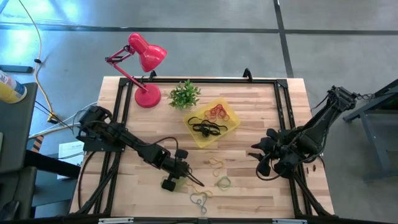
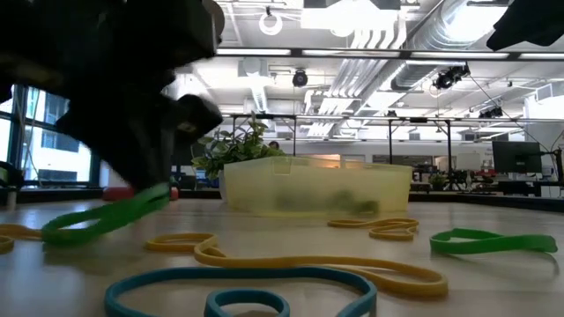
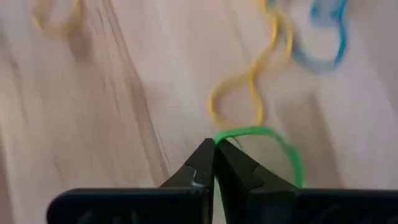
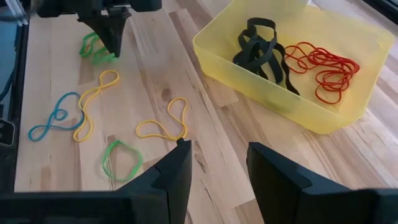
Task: Pick and place rubber bands into bin
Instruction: Put the green rubber band into the transparent yellow bin
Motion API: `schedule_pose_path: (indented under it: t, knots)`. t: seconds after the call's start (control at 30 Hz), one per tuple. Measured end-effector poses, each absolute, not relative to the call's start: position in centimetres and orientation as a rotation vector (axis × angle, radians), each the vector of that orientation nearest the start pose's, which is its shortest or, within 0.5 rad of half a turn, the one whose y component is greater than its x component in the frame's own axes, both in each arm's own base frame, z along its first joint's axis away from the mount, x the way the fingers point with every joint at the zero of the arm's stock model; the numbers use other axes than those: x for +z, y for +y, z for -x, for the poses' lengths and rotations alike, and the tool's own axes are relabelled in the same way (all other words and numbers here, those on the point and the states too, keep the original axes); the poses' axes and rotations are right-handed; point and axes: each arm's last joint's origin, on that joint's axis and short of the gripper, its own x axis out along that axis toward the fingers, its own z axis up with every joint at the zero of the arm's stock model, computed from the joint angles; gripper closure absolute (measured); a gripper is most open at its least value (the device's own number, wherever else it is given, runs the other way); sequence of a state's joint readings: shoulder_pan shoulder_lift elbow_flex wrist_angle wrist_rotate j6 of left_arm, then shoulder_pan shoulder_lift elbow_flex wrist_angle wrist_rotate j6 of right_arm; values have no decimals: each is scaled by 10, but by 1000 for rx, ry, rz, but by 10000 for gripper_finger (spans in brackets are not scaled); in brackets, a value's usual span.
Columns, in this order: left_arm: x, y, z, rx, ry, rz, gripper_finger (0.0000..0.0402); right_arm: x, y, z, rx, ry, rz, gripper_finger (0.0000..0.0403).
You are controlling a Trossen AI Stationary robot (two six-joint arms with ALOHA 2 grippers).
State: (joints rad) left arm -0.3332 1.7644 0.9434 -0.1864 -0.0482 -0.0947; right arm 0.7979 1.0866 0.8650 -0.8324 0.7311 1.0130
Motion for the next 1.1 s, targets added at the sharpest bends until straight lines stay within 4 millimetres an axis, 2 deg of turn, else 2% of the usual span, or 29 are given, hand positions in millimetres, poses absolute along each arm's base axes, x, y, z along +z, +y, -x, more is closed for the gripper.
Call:
schedule_pose_path:
  t: [0.17,0.37,0.63,0.7,0.8,0.87,1.1]
  knots:
    - [153,-109,-323,-195,953,-150,384,264,124,-149,-316,675,-233,259]
    - [154,-92,-330,-141,945,-152,365,264,122,-151,-331,674,-234,259]
    - [154,-70,-334,-158,957,-166,342,264,121,-152,-333,678,-237,259]
    - [154,-66,-335,-135,956,-176,346,264,121,-152,-333,678,-237,259]
    - [155,-63,-337,-116,939,-192,383,264,121,-152,-334,677,-237,259]
    - [156,-63,-338,-114,922,-205,393,264,121,-152,-334,677,-237,259]
    - [154,-62,-337,-213,951,-177,332,264,120,-153,-337,678,-229,259]
